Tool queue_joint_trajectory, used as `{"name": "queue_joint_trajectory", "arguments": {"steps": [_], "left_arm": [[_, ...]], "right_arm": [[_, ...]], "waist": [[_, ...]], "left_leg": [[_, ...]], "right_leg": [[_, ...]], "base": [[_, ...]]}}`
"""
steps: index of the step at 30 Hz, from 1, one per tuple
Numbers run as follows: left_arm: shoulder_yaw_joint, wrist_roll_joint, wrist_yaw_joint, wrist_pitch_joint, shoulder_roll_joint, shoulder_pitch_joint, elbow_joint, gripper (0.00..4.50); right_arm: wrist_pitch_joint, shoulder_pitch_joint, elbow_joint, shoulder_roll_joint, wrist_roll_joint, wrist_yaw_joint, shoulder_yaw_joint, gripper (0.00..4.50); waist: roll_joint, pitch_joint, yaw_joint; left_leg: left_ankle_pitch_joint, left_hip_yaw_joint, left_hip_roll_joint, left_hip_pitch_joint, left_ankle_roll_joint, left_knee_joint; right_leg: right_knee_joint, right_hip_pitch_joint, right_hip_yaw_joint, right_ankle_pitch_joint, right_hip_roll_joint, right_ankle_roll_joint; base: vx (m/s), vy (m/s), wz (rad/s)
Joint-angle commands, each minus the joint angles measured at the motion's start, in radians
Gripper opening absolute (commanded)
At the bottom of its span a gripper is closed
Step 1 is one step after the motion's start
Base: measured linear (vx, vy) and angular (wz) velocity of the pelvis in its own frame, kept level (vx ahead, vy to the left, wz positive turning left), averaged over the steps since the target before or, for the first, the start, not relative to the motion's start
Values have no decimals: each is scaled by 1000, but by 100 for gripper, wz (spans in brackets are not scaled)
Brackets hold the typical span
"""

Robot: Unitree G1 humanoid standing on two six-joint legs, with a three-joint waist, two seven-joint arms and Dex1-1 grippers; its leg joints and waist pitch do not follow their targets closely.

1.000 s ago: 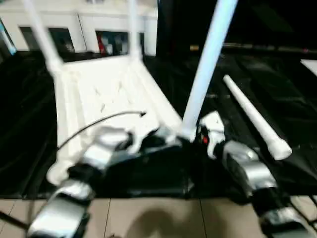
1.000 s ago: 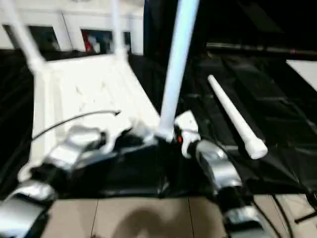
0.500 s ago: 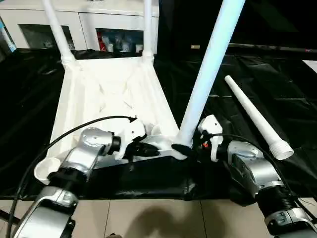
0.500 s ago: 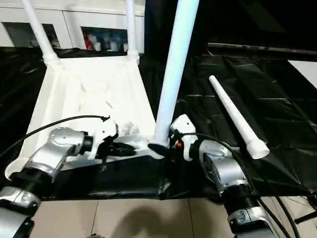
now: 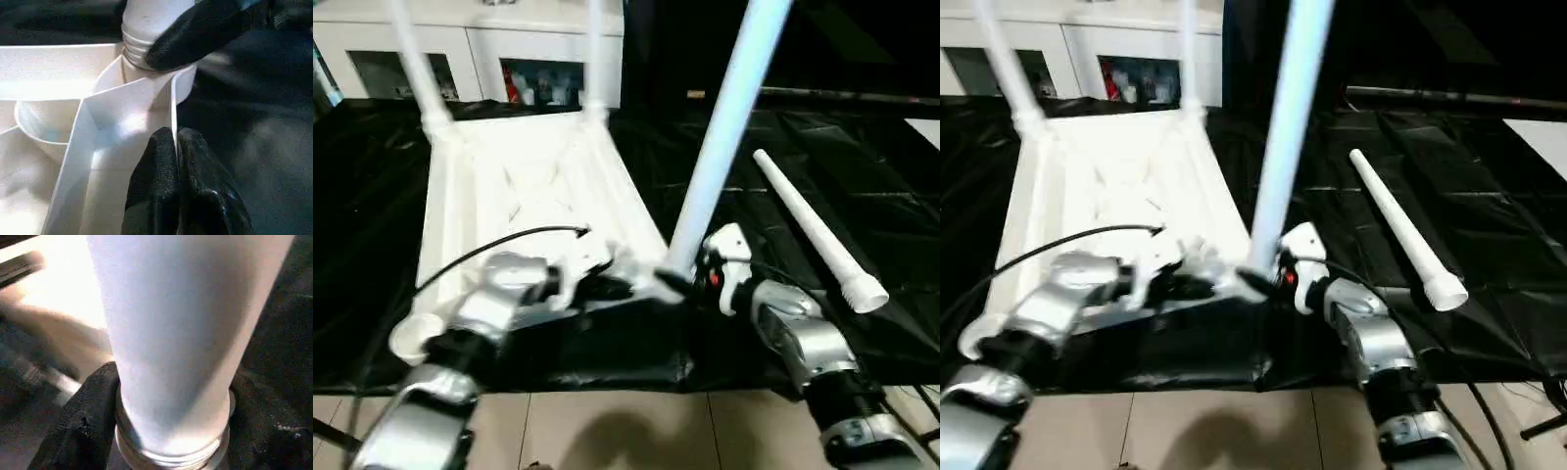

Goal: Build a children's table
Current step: Rotate leg to tighten

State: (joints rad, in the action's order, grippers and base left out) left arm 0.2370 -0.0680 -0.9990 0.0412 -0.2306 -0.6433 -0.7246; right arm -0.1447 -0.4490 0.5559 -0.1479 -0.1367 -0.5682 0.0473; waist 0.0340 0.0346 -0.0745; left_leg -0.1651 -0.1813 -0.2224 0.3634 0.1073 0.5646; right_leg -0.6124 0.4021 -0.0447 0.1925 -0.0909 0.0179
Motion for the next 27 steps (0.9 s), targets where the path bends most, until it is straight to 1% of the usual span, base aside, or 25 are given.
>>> {"name": "queue_joint_trajectory", "arguments": {"steps": [1, 2, 3, 4, 5, 6, 7, 8, 9, 10, 11, 12, 13, 15, 17, 18, 19, 21, 22, 23, 24, 25, 26, 27], "left_arm": [[0, 4, 130, 22, 83, -6, -56, 0], [0, -2, 165, 33, 104, -18, -68, 0], [-1, -6, 196, 40, 122, -28, -78, 0], [-1, -7, 208, 42, 130, -33, -84, 0], [5, -17, 267, 54, 174, -59, -111, 0], [10, -24, 293, 53, 193, -70, -125, 0], [14, -28, 307, 51, 204, -77, -134, 0], [14, -36, 312, 44, 215, -83, -148, 0], [13, -37, 313, 43, 216, -84, -150, 0], [11, -42, 313, 38, 219, -87, -157, 0], [7, -45, 313, 33, 219, -90, -163, 0], [4, -45, 314, 32, 219, -91, -164, 0], [4, -47, 306, 28, 212, -91, -165, 0], [6, -49, 300, 25, 207, -90, -163, 0], [7, -41, 253, 16, 182, -76, -145, 0], [9, -33, 214, 8, 166, -66, -133, 0], [10, -27, 188, 9, 150, -58, -127, 0], [12, -15, 131, 2, 117, -40, -111, 0], [12, -15, 131, 2, 117, -40, -111, 0], [12, -9, 92, 5, 92, -28, -98, 0], [14, 9, 11, -4, 51, -5, -71, 0], [14, 16, -17, -10, 39, 2, -62, 0], [14, 16, -17, -10, 39, 2, -62, 0], [12, 34, -73, -9, 14, 17, -39, 0]], "right_arm": [[-30, -19, 60, 40, 16, 171, -31, 275], [-31, -27, 73, 52, 23, 219, -40, 275], [-32, -34, 85, 62, 29, 257, -46, 275], [-33, -37, 90, 66, 31, 272, -47, 275], [-25, -55, 116, 87, 52, 345, -45, 275], [-19, -65, 128, 97, 65, 367, -38, 275], [-13, -70, 134, 103, 74, 377, -33, 275], [2, -78, 143, 113, 84, 384, -30, 275], [4, -79, 144, 115, 85, 386, -31, 275], [12, -84, 147, 120, 85, 385, -34, 275], [24, -91, 149, 127, 77, 375, -42, 275], [30, -94, 149, 128, 73, 371, -46, 275], [38, -96, 144, 128, 62, 347, -47, 310], [41, -96, 140, 127, 56, 328, -45, 344], [53, -95, 123, 105, 57, 264, -21, 354], [57, -92, 113, 89, 57, 227, -7, 364], [61, -88, 102, 73, 58, 188, 8, 377], [53, -70, 65, 38, 46, 94, 31, 377], [53, -70, 65, 38, 46, 94, 31, 377], [44, -57, 39, 14, 34, 33, 40, 377], [35, -35, -2, -27, 17, -61, 54, 377], [36, -29, -12, -39, 15, -87, 59, 377], [36, -29, -12, -39, 15, -87, 59, 377], [28, -17, -36, -64, 2, -139, 66, 377]], "waist": [[14, -50, 3], [15, -49, 3], [14, -46, 4], [8, -48, 1], [8, -51, 1], [9, -53, 0], [9, -53, -2], [10, -54, -5], [12, -55, -6], [12, -57, -8], [12, -58, -9], [13, -57, -9], [12, -57, -10], [11, -54, -9], [13, -54, -9], [11, -53, -9], [12, -53, -8], [14, -51, -6], [17, -49, -5], [15, -50, -2], [17, -50, -4], [17, -50, -4], [17, -48, 0], [14, -50, 1]], "left_leg": [[-237, -7, 0, -8, -3, -61], [-232, -8, 0, -8, -2, -62], [-245, -10, 0, -12, -5, -62], [-257, -8, 2, -12, -9, -60], [-236, -8, 3, -8, -14, -59], [-228, -9, 3, -9, -15, -58], [-222, -9, 3, -10, -15, -58], [-212, -10, 4, -9, -20, -56], [-191, -9, 6, -3, -30, -56], [-179, -8, 6, -2, -34, -55], [-163, -9, 6, -2, -45, -53], [-157, -10, 7, 0, -54, -52], [-157, -9, 7, -1, -57, -53], [-179, -9, 5, -2, -58, -55], [-197, -8, 5, -1, -57, -56], [-206, -8, 5, -1, -58, -56], [-209, -8, 4, 0, -59, -56], [-214, -7, 4, 4, -60, -57], [-222, -7, 3, 3, -63, -59], [-223, -7, 3, 1, -60, -59], [-220, -6, 2, 2, -62, -58], [-217, -6, 2, 4, -67, -58], [-222, -6, 0, 5, -73, -60], [-225, -7, -1, 2, -67, -59]], "right_leg": [[87, -35, 31, 313, -37, -149], [86, -35, 30, 294, -33, -150], [90, -28, 31, 301, -32, -151], [90, -32, 31, 309, -34, -149], [88, -35, 33, 275, -32, -149], [87, -34, 33, 255, -30, -151], [86, -33, 34, 239, -30, -153], [83, -36, 34, 213, -30, -158], [78, -41, 33, 180, -30, -160], [76, -43, 33, 160, -31, -162], [73, -44, 32, 125, -30, -169], [72, -46, 32, 111, -30, -174], [73, -46, 31, 112, -30, -176], [77, -45, 31, 142, -31, -178], [79, -47, 30, 170, -32, -171], [82, -46, 30, 185, -34, -169], [82, -46, 30, 190, -34, -169], [83, -48, 29, 205, -34, -164], [86, -47, 29, 230, -34, -158], [87, -44, 30, 247, -35, -156], [86, -47, 29, 246, -35, -158], [85, -49, 30, 238, -34, -158], [85, -46, 30, 241, -35, -162], [86, -42, 30, 246, -33, -166]], "base": [[0, 0, 0], [0, 0, 0], [0, 0, 0], [0, 0, 0], [0, 0, 0], [0, 0, 0], [0, 0, 0], [0, 0, 0], [0, 0, 0], [0, 0, 0], [0, 0, 0], [0, 0, 0], [0, 0, 0], [0, 0, 0], [0, 0, 0], [0, 0, 0], [0, 0, 0], [0, 0, 0], [0, 0, 0], [0, 0, 0], [0, 0, 0], [0, 0, 0], [0, 0, 0], [0, 0, 0]]}}
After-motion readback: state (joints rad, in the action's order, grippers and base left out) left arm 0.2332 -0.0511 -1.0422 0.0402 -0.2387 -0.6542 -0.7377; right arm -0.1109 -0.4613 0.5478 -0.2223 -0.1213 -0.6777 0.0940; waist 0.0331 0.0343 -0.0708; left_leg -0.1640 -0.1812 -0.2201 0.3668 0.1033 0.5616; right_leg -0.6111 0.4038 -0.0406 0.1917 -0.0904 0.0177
